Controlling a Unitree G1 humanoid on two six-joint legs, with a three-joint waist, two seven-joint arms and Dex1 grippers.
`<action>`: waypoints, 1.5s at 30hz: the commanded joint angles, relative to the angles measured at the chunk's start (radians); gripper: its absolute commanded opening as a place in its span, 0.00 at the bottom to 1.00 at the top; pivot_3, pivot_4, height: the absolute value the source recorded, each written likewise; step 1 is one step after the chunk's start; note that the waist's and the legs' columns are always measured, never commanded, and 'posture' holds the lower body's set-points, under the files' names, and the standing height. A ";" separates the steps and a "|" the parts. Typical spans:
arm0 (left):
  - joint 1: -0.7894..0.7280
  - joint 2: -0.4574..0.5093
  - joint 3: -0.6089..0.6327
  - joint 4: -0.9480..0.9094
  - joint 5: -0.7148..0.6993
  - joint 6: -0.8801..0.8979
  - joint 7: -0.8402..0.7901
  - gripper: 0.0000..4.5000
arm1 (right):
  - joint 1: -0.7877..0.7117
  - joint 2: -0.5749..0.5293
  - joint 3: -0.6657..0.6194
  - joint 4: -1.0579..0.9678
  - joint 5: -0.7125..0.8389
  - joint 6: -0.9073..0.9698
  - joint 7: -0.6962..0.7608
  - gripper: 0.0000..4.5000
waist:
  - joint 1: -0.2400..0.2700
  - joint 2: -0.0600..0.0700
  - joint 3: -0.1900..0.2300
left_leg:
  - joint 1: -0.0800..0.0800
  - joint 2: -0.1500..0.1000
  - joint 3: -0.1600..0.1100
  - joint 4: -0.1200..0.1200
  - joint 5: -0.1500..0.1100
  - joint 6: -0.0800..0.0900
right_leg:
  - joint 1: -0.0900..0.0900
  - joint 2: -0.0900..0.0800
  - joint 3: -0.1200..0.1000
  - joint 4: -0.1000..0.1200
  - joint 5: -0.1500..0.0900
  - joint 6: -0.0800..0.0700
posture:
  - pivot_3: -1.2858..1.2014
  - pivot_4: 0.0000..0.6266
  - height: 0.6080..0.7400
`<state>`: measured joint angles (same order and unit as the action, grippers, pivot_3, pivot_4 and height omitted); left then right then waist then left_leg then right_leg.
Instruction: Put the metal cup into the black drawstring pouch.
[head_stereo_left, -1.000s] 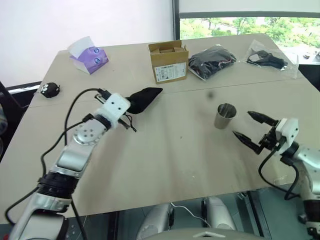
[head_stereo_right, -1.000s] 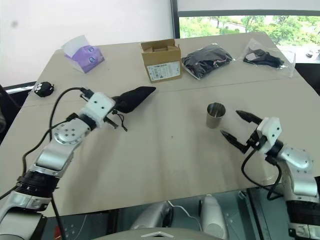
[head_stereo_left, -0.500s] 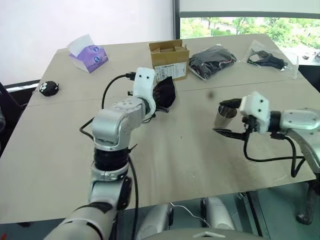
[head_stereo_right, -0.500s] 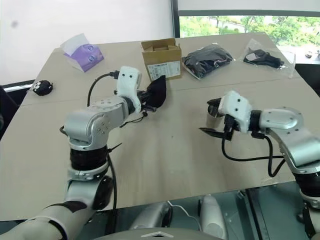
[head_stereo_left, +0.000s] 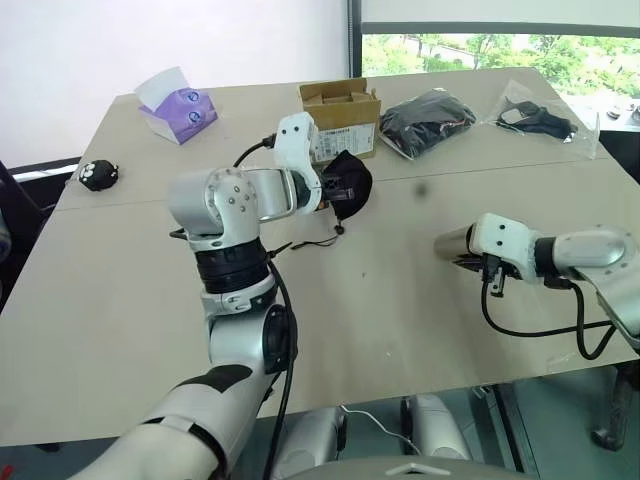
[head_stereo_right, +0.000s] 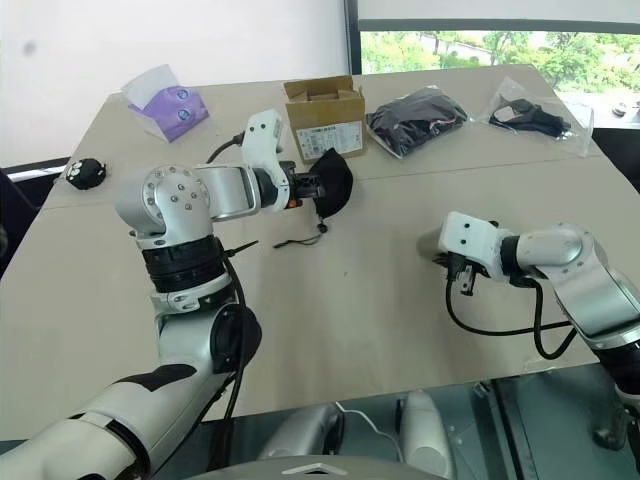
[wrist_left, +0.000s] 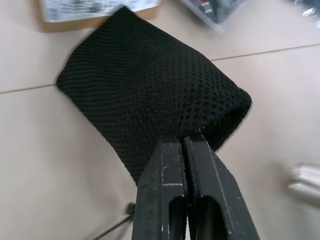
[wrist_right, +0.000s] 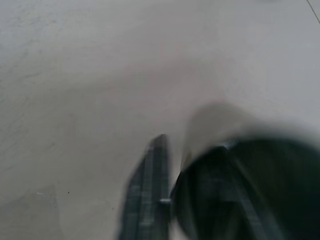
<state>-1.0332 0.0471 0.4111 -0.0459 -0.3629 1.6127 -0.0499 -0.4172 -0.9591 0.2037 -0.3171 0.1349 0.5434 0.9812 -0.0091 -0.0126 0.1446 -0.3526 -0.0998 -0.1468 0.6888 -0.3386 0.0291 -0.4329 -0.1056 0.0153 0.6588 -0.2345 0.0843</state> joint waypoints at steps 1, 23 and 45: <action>-0.047 -0.016 0.076 0.025 -0.073 0.002 0.013 0.00 | -0.014 0.000 -0.024 -0.024 -0.018 -0.010 -0.009 0.00 | -0.001 -0.001 0.001 | 0.000 0.000 0.000 0.000 0.000 0.000 | 0.000 0.000 0.000 0.000 0.000 0.000 | 0.52 0.24 1.00; -0.095 0.031 0.219 0.201 -0.428 0.002 0.173 0.00 | -0.196 0.481 -0.095 -0.121 0.140 -0.047 -0.252 0.00 | -0.007 -0.004 0.002 | 0.000 0.000 -0.001 0.001 0.000 0.000 | -0.002 0.000 0.000 0.002 0.000 0.000 | 0.52 0.24 1.00; -0.065 0.002 0.238 0.207 -0.644 0.002 0.344 0.00 | -0.229 0.507 0.089 0.135 -0.132 -0.231 -0.290 0.00 | -0.022 -0.004 0.002 | 0.000 0.000 0.000 0.001 0.000 0.000 | -0.003 0.000 0.001 0.002 0.000 0.000 | 0.52 0.24 1.00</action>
<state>-1.0962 0.0479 0.6509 0.1707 -0.9739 1.6126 0.2903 -0.6194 -0.4482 0.2924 -0.1668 0.0228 0.3628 0.6936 -0.0309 -0.0161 0.1470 -0.3529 -0.1003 -0.1469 0.6896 -0.3385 0.0288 -0.4354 -0.1057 0.0163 0.6609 -0.2344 0.0842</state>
